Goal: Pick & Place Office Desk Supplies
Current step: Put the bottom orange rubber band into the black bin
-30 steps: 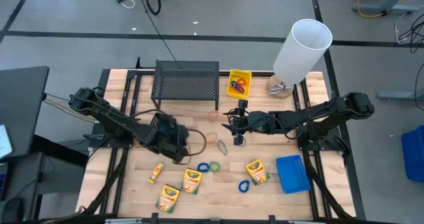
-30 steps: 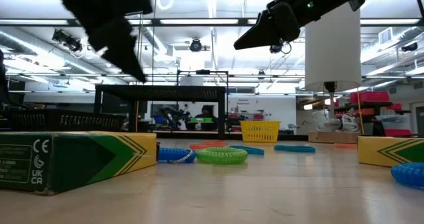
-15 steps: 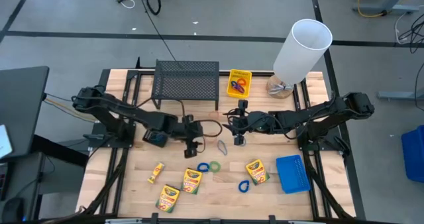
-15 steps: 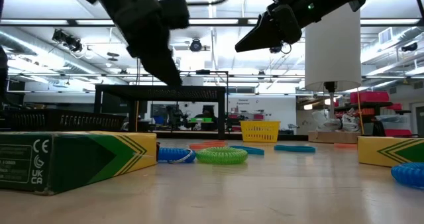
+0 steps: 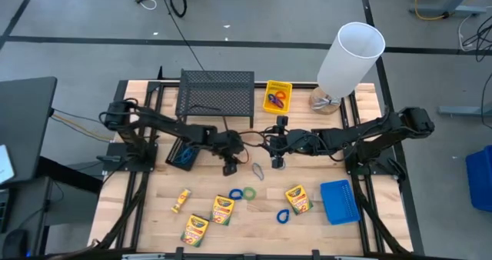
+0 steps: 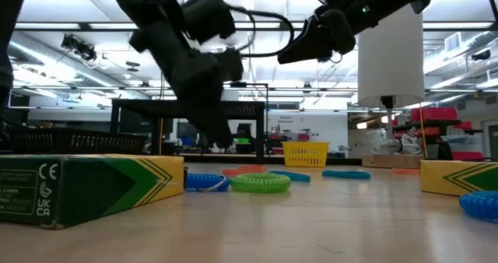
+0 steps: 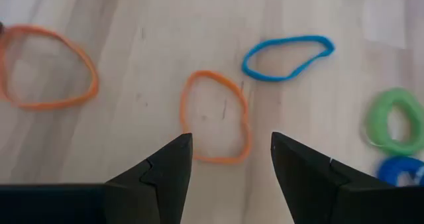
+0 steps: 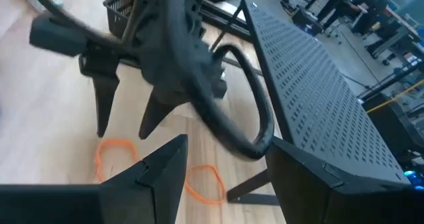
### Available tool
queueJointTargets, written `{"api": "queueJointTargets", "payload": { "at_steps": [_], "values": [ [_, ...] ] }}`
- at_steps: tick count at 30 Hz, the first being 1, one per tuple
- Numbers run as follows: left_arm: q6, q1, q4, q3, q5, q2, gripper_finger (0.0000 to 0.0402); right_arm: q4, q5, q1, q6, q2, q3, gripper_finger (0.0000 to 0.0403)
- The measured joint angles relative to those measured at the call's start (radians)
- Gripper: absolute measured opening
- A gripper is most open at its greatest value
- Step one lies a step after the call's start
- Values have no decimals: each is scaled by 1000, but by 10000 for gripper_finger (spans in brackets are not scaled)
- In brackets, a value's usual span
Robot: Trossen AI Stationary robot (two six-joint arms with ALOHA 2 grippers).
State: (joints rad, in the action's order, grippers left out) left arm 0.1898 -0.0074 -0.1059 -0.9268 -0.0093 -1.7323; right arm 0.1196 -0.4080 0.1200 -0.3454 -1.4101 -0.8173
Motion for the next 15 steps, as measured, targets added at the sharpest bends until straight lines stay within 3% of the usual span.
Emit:
{"api": "queueJointTargets", "payload": {
  "at_steps": [7,15],
  "values": [
    [0,41,55,0,38,-61,213,20,-16,1,-11,0,0,212],
    [3,42,52,-5,38,-88,213,204,-34,12,-50,31,0,212]
  ]
}}
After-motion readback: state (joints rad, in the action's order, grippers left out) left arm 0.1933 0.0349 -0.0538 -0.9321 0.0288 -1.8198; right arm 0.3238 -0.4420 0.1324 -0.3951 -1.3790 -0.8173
